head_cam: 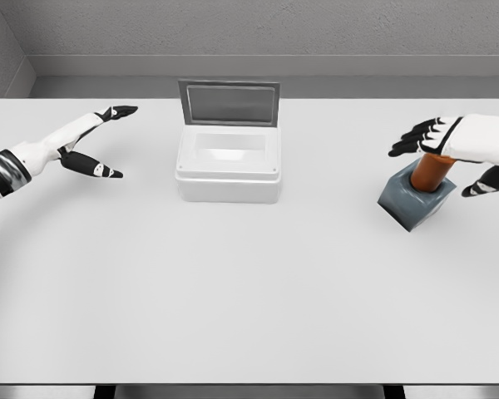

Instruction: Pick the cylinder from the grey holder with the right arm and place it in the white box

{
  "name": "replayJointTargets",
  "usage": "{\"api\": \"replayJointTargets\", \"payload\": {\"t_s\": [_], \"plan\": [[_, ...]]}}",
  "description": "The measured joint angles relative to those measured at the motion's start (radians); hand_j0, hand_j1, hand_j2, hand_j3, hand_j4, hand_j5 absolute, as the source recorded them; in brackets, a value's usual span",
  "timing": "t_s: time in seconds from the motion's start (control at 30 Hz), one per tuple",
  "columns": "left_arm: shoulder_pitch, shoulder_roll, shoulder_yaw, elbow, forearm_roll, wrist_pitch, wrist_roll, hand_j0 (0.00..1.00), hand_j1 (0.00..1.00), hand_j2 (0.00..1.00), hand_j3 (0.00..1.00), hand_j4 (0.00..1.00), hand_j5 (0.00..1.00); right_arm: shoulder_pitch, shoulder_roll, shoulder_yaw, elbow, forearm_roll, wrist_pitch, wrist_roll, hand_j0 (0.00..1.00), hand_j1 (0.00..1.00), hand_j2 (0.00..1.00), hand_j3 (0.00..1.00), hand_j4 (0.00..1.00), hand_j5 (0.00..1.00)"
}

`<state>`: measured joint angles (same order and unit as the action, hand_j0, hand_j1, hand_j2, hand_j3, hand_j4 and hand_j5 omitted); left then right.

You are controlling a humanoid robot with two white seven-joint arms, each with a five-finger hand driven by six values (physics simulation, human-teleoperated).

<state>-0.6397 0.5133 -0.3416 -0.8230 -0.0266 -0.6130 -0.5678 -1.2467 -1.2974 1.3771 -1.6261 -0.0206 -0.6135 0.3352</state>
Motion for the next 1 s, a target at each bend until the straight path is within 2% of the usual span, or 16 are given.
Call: {"api": "replayJointTargets", "payload": {"t_s": [0.13,0.4,1.0], "plan": [[-0.002,0.000,0.000,0.000,0.000,0.000,0.000,1.00,1.00,1.00,1.00,1.00,1.00,-0.046,0.022,0.019,0.003,-0.006,0.001,0.014,1.00,1.00,1.00,1.00,1.00,1.00],[0.000,0.000,0.000,0.000,0.000,0.000,0.000,1.00,1.00,1.00,1.00,1.00,1.00,-0.059,0.057,0.059,0.022,-0.007,0.001,0.045,1.00,1.00,1.00,1.00,1.00,1.00],[0.000,-0.002,-0.001,0.000,0.000,0.000,0.000,1.00,1.00,1.00,1.00,1.00,1.00,-0.063,0.107,0.063,0.139,-0.009,0.001,0.057,1.00,1.00,1.00,1.00,1.00,1.00]]}}
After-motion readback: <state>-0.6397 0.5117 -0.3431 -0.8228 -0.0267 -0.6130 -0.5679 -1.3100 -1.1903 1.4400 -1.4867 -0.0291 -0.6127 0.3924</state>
